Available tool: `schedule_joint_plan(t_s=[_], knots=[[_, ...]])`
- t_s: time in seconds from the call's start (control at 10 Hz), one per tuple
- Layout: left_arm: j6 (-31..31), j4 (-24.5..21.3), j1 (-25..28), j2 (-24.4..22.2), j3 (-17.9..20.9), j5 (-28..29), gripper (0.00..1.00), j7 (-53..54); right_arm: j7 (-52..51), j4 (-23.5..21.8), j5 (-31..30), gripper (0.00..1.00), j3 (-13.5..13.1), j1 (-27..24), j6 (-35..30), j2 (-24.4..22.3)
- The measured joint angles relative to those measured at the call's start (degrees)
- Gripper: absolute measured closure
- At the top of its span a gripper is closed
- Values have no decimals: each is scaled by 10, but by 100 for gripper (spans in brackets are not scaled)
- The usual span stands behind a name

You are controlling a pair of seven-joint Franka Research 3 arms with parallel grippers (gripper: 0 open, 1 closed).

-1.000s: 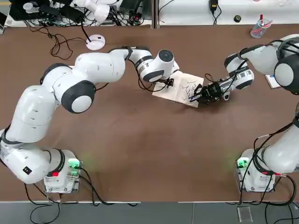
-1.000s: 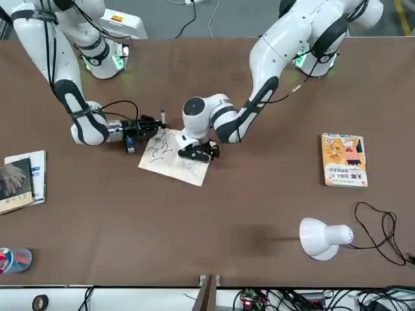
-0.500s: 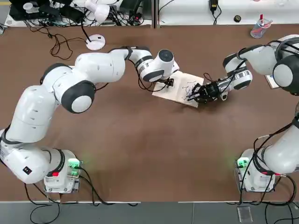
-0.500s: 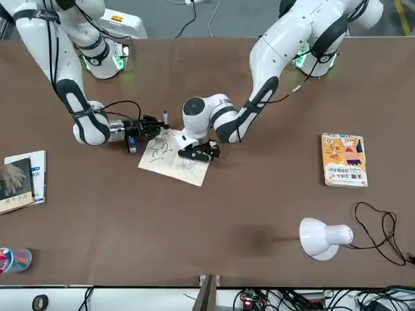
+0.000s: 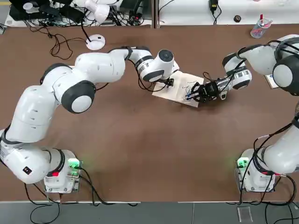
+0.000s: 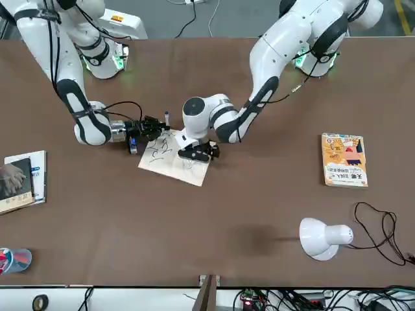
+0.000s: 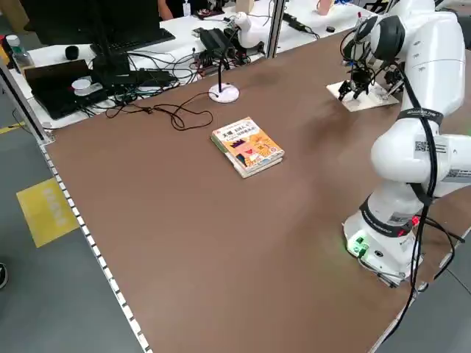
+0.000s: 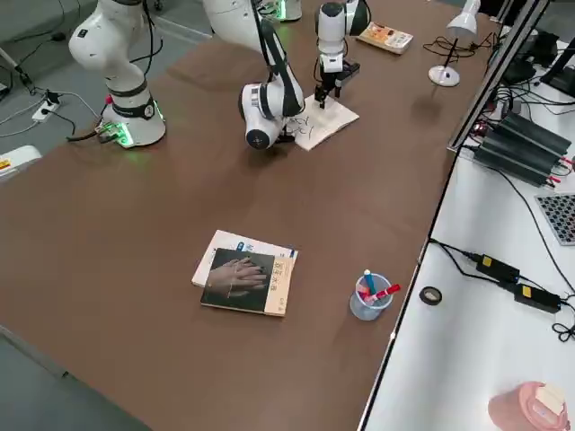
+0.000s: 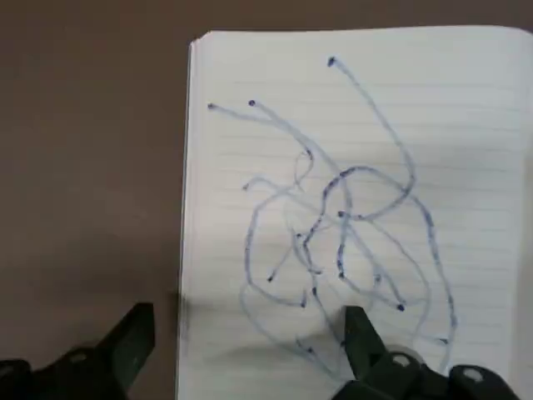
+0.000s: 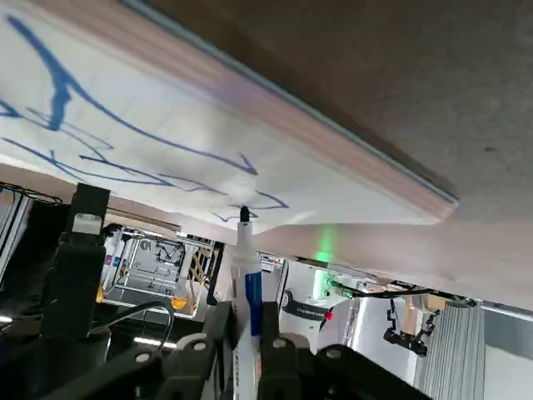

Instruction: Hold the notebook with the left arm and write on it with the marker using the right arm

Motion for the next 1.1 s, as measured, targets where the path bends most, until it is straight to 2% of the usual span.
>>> schedule_joint_plan(t_s=[1.1], knots=[[0, 0, 0, 0, 0, 0, 0, 0, -48, 22, 1, 83, -4, -4, 19, 9]])
